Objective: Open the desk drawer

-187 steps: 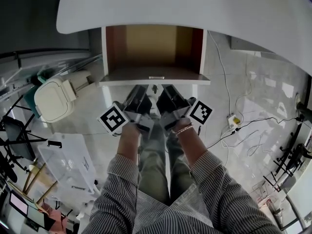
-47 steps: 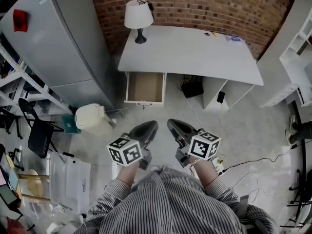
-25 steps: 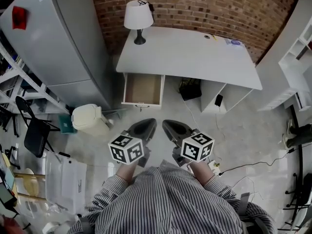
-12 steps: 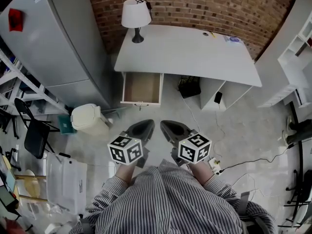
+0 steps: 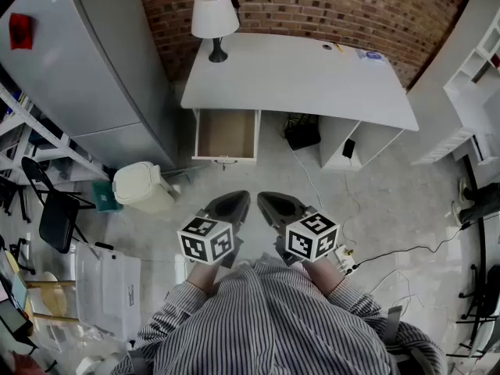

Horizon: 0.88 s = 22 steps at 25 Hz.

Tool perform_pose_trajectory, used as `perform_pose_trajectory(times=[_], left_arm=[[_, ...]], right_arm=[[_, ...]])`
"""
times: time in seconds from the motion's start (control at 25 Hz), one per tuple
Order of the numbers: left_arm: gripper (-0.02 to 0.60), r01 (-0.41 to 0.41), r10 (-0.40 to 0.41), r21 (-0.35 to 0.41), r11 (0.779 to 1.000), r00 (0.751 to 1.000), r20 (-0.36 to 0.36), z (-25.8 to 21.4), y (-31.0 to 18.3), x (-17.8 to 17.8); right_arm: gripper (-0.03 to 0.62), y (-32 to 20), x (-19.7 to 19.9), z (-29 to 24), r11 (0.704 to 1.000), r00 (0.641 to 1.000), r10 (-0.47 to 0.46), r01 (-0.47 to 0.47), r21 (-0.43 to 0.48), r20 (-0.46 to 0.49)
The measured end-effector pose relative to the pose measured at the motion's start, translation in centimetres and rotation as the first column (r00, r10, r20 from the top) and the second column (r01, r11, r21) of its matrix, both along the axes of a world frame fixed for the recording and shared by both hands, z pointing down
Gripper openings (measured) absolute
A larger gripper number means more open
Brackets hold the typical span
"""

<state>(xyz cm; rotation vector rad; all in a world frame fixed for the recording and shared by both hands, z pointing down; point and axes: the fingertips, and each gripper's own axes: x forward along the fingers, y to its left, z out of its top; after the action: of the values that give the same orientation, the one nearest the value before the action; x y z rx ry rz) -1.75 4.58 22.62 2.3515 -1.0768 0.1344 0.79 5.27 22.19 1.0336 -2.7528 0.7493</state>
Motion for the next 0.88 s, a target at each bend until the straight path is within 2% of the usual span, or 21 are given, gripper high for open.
perform_pose_trajectory(times=[0.36,0.88], left_arm=[[0.014,-0.004,0.003,-0.014,1.0,1.0,-0.02,-0.01,0.67,0.08],[0.014,0.001,-0.001,-0.008,1.0,1.0,-0.005,-0.12,1.02,-0.03]], right_arm=[[0.017,0.62,0.1,0.39,1.0,1.0,-0.006,0.006,-0.028,0.007],[0.017,0.92,0.42,-0.02,1.0,1.0,0.001,-0.001,-0.007,0.003]])
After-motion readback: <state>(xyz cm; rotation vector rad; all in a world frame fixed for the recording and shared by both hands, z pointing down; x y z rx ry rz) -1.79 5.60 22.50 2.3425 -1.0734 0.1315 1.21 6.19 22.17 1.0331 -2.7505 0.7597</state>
